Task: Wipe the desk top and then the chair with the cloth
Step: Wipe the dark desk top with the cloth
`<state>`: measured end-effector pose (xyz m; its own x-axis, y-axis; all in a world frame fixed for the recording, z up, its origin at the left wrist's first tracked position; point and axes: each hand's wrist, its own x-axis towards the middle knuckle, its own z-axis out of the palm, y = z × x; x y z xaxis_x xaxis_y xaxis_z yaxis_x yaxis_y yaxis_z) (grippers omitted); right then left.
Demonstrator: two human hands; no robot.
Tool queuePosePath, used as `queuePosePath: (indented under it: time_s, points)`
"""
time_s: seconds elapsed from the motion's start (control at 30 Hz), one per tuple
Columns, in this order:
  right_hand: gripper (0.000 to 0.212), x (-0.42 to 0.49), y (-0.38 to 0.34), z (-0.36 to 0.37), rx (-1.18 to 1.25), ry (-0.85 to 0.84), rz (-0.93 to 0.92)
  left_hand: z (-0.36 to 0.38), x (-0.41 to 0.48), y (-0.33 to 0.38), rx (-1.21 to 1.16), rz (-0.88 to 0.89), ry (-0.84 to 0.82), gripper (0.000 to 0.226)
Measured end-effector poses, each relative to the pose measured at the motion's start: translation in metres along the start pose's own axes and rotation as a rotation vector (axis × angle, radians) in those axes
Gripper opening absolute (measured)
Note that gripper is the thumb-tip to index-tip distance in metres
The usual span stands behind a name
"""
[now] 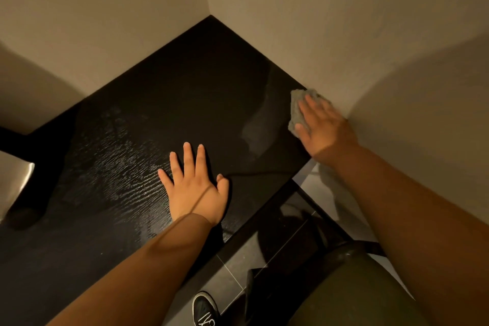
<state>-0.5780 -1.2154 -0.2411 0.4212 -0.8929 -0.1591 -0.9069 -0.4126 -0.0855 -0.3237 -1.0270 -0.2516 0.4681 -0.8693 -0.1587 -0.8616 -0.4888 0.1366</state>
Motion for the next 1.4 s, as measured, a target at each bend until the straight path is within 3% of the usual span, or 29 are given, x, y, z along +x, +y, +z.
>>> queuePosePath:
  time_s: [0.13,0.27,0.33,0.43,0.57,0.8,0.97,1.07,1.23,1.4]
  points:
    - [0.068,0.001,-0.037,-0.003,0.020,-0.014,0.109,-0.002,0.000,0.000,-0.009,0.011,0.005,0.086]
    - [0.073,-0.013,-0.059,-0.003,0.028,-0.115,-0.124,-0.002,0.001,0.000,-0.010,0.006,-0.002,0.087]
    - [0.079,0.006,-0.044,-0.005,-0.009,-0.089,-0.164,-0.002,0.001,0.000,-0.003,0.005,-0.001,0.087]
    - [0.085,0.043,-0.022,-0.010,0.001,-0.048,-0.099,-0.003,0.000,0.000,-0.006,0.008,-0.003,0.087]
    - [0.070,0.041,-0.044,-0.011,0.028,-0.042,-0.022,-0.003,-0.001,0.000,-0.008,0.009,-0.003,0.087]
    - [0.074,0.007,-0.066,-0.003,0.033,-0.130,-0.303,-0.003,0.000,0.000,0.001,0.008,0.009,0.086]
    - [0.085,0.080,-0.041,-0.014,0.012,-0.034,-0.153,-0.004,0.000,0.001,-0.004,0.007,0.018,0.086]
    - [0.070,0.084,-0.054,-0.017,0.042,-0.062,-0.070,-0.004,0.001,0.002,-0.009,0.005,0.006,0.086]
    - [0.074,0.033,-0.079,-0.006,0.000,-0.058,-0.210,-0.006,0.001,0.002,-0.025,0.000,0.019,0.087]
    - [0.078,0.080,-0.055,-0.011,0.018,-0.048,-0.190,-0.006,0.000,0.003,-0.016,-0.002,0.020,0.087]
